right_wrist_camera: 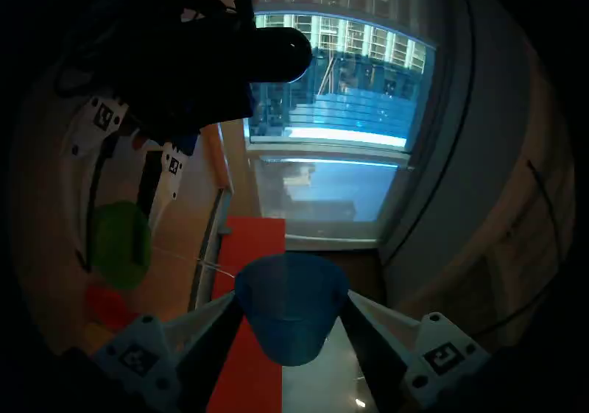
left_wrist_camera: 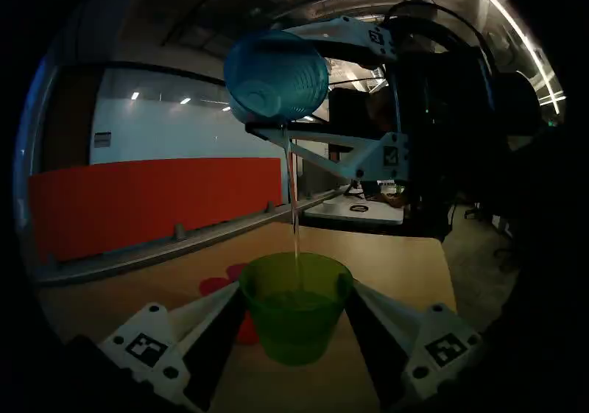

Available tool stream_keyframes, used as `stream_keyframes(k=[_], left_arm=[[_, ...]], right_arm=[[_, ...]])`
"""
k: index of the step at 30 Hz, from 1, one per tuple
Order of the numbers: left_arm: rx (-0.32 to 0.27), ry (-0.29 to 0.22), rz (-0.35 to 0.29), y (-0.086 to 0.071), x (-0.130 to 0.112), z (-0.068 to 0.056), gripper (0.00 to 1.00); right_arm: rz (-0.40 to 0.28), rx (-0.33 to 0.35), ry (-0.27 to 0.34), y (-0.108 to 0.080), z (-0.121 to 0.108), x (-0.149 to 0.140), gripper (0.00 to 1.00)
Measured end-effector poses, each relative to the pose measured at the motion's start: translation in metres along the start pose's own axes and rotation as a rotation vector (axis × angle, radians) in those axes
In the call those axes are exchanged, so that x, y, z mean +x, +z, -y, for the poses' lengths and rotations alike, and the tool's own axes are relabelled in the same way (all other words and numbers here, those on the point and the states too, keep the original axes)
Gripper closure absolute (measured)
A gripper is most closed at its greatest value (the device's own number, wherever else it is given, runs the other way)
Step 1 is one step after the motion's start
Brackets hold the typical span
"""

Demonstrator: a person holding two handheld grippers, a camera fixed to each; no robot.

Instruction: Pour water

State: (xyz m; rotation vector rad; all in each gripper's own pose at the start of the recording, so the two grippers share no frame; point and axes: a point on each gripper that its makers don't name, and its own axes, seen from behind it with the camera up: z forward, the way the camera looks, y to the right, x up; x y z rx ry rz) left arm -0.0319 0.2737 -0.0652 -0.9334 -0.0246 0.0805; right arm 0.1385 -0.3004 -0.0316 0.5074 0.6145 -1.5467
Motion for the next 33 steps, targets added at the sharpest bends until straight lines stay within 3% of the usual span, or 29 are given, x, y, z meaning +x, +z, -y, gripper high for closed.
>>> stream_keyframes(k=[12, 23, 28, 33], left_arm=[[0.003, 0.0, -0.007, -0.001, 0.005, -0.001, 0.15], [0.009, 0.001, -0.012, -0.002, 0.007, 0.002, 0.15], [0.011, 0.001, -0.01, -0.001, 0.007, 0.003, 0.15], [0.012, 0.004, -0.011, -0.001, 0.008, 0.003, 0.15]], right_arm=[[-0.003, -0.009, -0.021, -0.006, -0.004, 0.006, 0.12], [-0.004, -0.004, -0.006, -0.008, -0.001, 0.004, 0.12], [0.005, 0.002, 0.058, -0.007, 0.003, -0.002, 0.12], [0.009, 0.002, 0.166, -0.009, 0.006, -0.006, 0.12]])
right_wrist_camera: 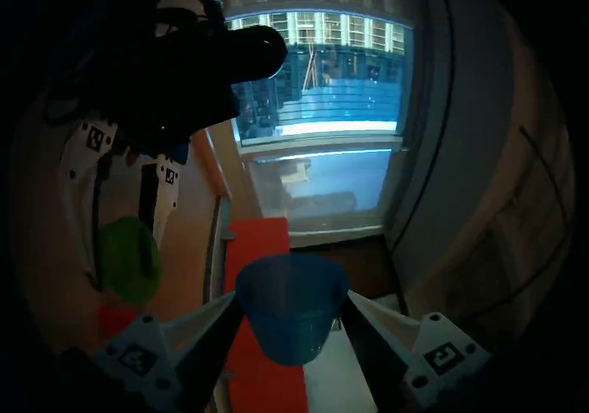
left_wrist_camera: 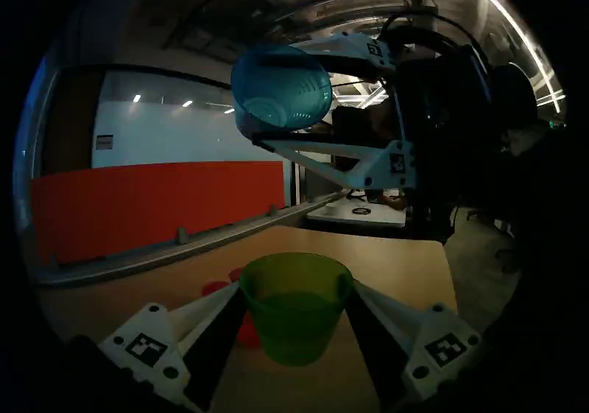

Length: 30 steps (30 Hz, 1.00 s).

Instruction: Pour water

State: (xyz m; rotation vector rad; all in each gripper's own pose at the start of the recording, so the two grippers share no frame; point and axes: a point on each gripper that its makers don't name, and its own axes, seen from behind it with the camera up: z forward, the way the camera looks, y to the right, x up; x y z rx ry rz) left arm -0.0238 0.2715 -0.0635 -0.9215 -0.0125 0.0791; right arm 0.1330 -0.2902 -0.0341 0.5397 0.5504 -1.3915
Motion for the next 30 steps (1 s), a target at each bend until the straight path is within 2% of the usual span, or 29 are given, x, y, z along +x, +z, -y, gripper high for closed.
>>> stream_keyframes(k=[14, 30], left_arm=[[0.004, 0.006, 0.004, -0.001, 0.002, 0.002, 0.15], [0.008, 0.017, 0.01, -0.001, 0.005, 0.002, 0.15]], right_arm=[[0.001, 0.056, 0.42, -0.006, 0.015, 0.002, 0.12], [-0.025, 0.2, 1.0, -0.018, 0.048, 0.027, 0.12]])
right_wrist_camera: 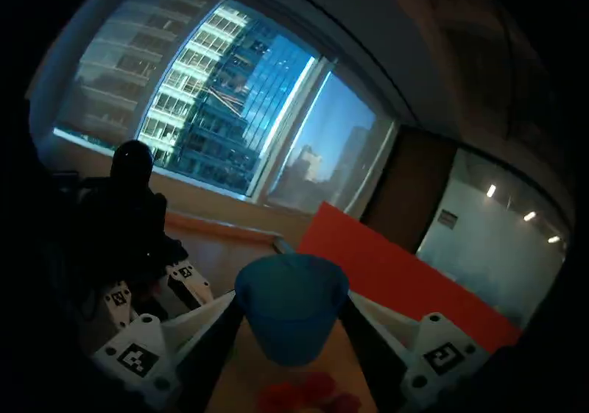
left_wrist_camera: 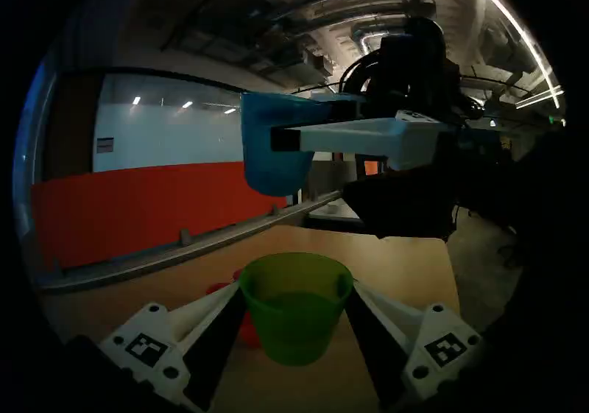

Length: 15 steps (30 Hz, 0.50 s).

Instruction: Pour water

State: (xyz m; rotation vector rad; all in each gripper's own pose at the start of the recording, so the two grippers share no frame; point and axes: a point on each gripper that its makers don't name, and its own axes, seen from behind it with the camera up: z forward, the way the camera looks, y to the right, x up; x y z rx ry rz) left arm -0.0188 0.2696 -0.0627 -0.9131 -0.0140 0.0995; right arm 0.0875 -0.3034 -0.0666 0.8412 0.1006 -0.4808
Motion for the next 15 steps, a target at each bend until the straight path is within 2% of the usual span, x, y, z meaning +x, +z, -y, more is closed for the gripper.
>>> stream_keyframes(k=[5, 8, 11, 15], left_arm=[[0.003, 0.005, 0.003, -0.0005, 0.0006, 0.0012, 0.15], [0.006, 0.002, 0.006, -0.0004, -0.0001, 0.0036, 0.15], [0.011, -0.002, 0.011, -0.0007, -0.0018, 0.0063, 0.15], [0.015, 0.0, 0.018, -0.001, -0.0038, 0.0091, 0.15]], right_arm=[[-0.005, 0.039, 0.154, -0.0015, 0.0065, 0.0005, 0.12], [-0.015, 0.053, 0.221, -0.0029, 0.0059, 0.0017, 0.12], [-0.014, 0.058, 0.258, -0.004, 0.0048, -0.0006, 0.12], [-0.016, 0.065, 0.278, -0.0047, 0.0051, -0.002, 0.12]])
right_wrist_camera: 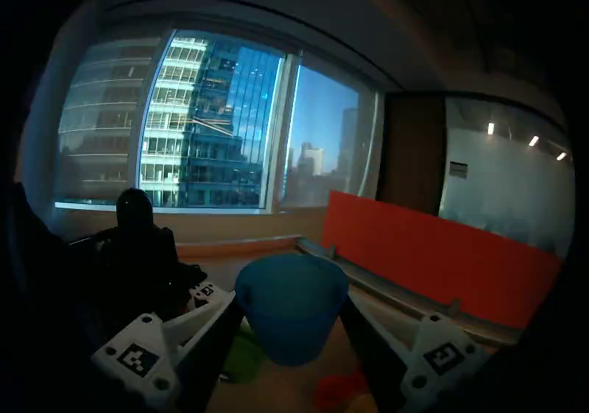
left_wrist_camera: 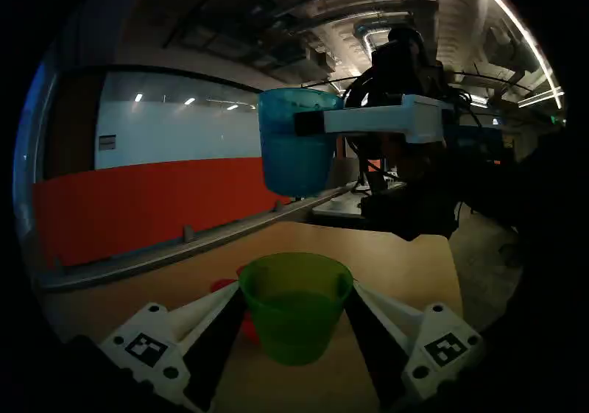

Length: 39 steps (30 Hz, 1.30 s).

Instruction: Pour water

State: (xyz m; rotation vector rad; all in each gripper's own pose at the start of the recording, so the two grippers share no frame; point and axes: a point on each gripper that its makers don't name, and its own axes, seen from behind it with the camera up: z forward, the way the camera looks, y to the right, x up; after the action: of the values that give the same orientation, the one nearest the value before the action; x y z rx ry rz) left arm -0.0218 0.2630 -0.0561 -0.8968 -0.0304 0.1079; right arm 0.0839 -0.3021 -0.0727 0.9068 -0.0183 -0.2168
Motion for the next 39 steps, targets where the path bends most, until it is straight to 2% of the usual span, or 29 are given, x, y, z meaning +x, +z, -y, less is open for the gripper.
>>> stream_keyframes(k=[8, 20, 29, 39], left_arm=[[0.023, 0.008, 0.018, -0.001, -0.003, 0.012, 0.15], [0.06, 0.005, 0.076, -0.002, -0.025, 0.037, 0.15], [0.077, 0.01, 0.124, -0.003, -0.042, 0.052, 0.15], [0.098, 0.011, 0.215, -0.003, -0.071, 0.07, 0.15]], right_arm=[[-0.002, -0.003, 0.03, -0.006, -0.011, -0.007, 0.12], [0.055, -0.03, 0.03, -0.023, -0.033, -0.051, 0.12], [0.08, -0.037, 0.063, -0.033, -0.043, -0.08, 0.12], [0.125, -0.038, 0.064, -0.037, -0.05, -0.118, 0.11]])
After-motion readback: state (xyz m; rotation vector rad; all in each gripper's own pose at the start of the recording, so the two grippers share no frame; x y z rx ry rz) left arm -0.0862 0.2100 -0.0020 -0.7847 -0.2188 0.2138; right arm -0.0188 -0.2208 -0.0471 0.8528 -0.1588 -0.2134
